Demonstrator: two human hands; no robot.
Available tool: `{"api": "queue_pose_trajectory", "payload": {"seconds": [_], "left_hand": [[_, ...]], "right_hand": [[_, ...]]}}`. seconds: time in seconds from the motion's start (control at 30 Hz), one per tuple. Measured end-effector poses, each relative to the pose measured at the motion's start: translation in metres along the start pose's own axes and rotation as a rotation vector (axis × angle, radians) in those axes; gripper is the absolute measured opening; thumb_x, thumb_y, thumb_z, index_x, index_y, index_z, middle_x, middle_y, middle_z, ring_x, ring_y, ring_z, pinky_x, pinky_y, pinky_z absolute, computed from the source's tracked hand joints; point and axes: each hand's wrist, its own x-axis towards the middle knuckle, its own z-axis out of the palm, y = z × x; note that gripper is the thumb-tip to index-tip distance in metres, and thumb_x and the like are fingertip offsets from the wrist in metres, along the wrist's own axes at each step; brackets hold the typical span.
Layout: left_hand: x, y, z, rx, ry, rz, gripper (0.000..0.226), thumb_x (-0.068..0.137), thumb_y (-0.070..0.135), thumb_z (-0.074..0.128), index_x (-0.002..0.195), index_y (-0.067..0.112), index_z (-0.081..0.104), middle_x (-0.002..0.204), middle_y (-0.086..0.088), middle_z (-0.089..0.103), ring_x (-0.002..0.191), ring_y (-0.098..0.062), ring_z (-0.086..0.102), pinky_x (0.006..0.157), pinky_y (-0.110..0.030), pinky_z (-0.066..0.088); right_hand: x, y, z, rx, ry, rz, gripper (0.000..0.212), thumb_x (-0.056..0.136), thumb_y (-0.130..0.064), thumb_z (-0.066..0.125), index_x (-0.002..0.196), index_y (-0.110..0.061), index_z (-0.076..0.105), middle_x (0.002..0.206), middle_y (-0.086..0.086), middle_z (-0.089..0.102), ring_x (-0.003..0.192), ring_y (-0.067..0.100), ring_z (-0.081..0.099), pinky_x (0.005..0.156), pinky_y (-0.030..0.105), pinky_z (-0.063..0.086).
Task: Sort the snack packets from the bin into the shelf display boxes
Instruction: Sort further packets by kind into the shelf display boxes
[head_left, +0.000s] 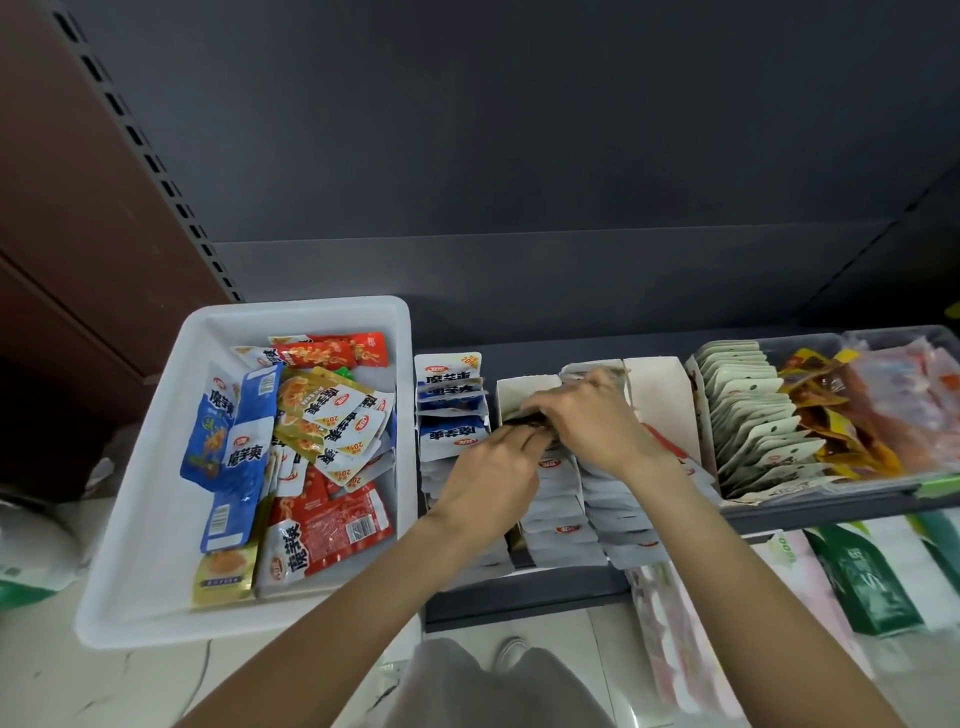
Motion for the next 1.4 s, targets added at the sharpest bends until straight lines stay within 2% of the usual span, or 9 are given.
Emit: {"api": "queue_pose_trajectory", "payload": {"seconds": [0.13, 0.23, 0.43, 0.57, 0.77, 0.9, 1.07, 1.23, 1.4], "left_hand": [[-0.007, -0.003, -0.017, -0.091, 0.068, 0.047, 0.028, 0.082, 0.011, 0.061, 0.109, 0.013, 0.066, 0.105, -0.001, 0.068, 0.092, -0.017, 0.064, 0.072, -0.027, 0.057], [-0.022, -0.013, -0.048, -0.146, 0.301, 0.03, 0.012, 0.09, 0.023, 0.053, 0.097, 0.019, 0.063, 0.089, 0.005, 0.066, 0.081, -0.008, 0.059, 0.064, -0.018, 0.049], [-0.08, -0.099, -0.087, -0.136, 0.517, -0.537, 0.011, 0.088, 0.026, 0.055, 0.094, 0.017, 0.055, 0.089, 0.006, 0.059, 0.085, -0.01, 0.052, 0.066, -0.025, 0.047], [-0.115, -0.176, -0.075, 0.041, 0.106, -0.753, 0.033, 0.085, 0.021, 0.064, 0.116, 0.013, 0.057, 0.115, -0.012, 0.06, 0.112, -0.036, 0.051, 0.096, -0.048, 0.042], [-0.125, -0.202, -0.062, 0.042, -0.262, -0.815, 0.054, 0.092, 0.03, 0.054, 0.141, 0.015, 0.037, 0.14, -0.008, 0.043, 0.134, -0.028, 0.032, 0.107, -0.039, 0.033], [-0.129, -0.207, -0.059, 0.017, -0.278, -0.809, 0.05, 0.093, 0.03, 0.054, 0.138, 0.016, 0.039, 0.139, -0.005, 0.044, 0.133, -0.025, 0.034, 0.104, -0.038, 0.038], [-0.134, -0.207, -0.065, -0.099, 0.081, -0.765, 0.049, 0.09, 0.029, 0.058, 0.137, 0.021, 0.043, 0.133, -0.005, 0.051, 0.123, -0.025, 0.046, 0.094, -0.041, 0.048], [-0.124, -0.19, -0.089, -0.407, 0.272, -0.579, 0.069, 0.08, 0.046, 0.064, 0.14, 0.036, 0.031, 0.142, 0.017, 0.035, 0.133, -0.005, 0.029, 0.108, -0.032, 0.03], [-0.116, -0.165, -0.109, -0.388, 0.293, -0.317, 0.058, 0.081, 0.049, 0.063, 0.133, 0.028, 0.048, 0.14, 0.014, 0.045, 0.135, -0.006, 0.034, 0.112, -0.047, 0.027]], "right_hand": [[-0.007, -0.002, -0.008, 0.147, 0.05, 0.048, 0.046, 0.082, -0.007, 0.047, 0.122, -0.026, 0.063, 0.121, -0.005, 0.065, 0.118, 0.02, 0.054, 0.096, 0.037, 0.028], [-0.016, -0.021, -0.036, 0.439, 0.316, 0.097, 0.047, 0.082, -0.006, 0.042, 0.122, -0.021, 0.063, 0.115, -0.005, 0.066, 0.109, 0.011, 0.057, 0.097, 0.035, 0.039], [0.005, -0.109, -0.054, 0.817, 0.429, -0.012, 0.033, 0.09, -0.016, 0.041, 0.111, -0.014, 0.067, 0.097, -0.007, 0.07, 0.09, 0.002, 0.065, 0.079, 0.019, 0.052], [0.059, -0.172, -0.007, 0.643, 0.132, -0.086, 0.03, 0.094, -0.01, 0.048, 0.12, -0.014, 0.063, 0.115, 0.001, 0.067, 0.099, 0.014, 0.064, 0.086, 0.031, 0.053], [0.143, -0.208, 0.079, 0.277, -0.153, 0.117, 0.056, 0.095, -0.032, 0.051, 0.145, -0.019, 0.031, 0.15, 0.01, 0.034, 0.135, 0.03, 0.035, 0.108, 0.044, 0.037], [0.154, -0.206, 0.104, 0.083, -0.279, 0.154, 0.062, 0.092, -0.048, 0.052, 0.145, -0.03, 0.025, 0.142, 0.013, 0.04, 0.129, 0.033, 0.04, 0.097, 0.048, 0.041], [0.133, -0.209, 0.081, -0.013, 0.028, 0.01, 0.027, 0.092, -0.021, 0.057, 0.117, -0.027, 0.065, 0.108, 0.003, 0.069, 0.1, 0.023, 0.064, 0.084, 0.036, 0.05], [0.098, -0.205, 0.023, 0.393, 0.382, 0.234, 0.022, 0.09, -0.029, 0.063, 0.074, -0.015, 0.067, 0.061, -0.008, 0.06, 0.049, 0.009, 0.055, 0.044, 0.021, 0.039], [0.074, -0.187, -0.021, 1.304, 0.224, 0.53, 0.022, 0.091, -0.015, 0.061, 0.11, -0.025, 0.059, 0.089, -0.001, 0.069, 0.071, 0.008, 0.067, 0.053, 0.023, 0.052]]}}
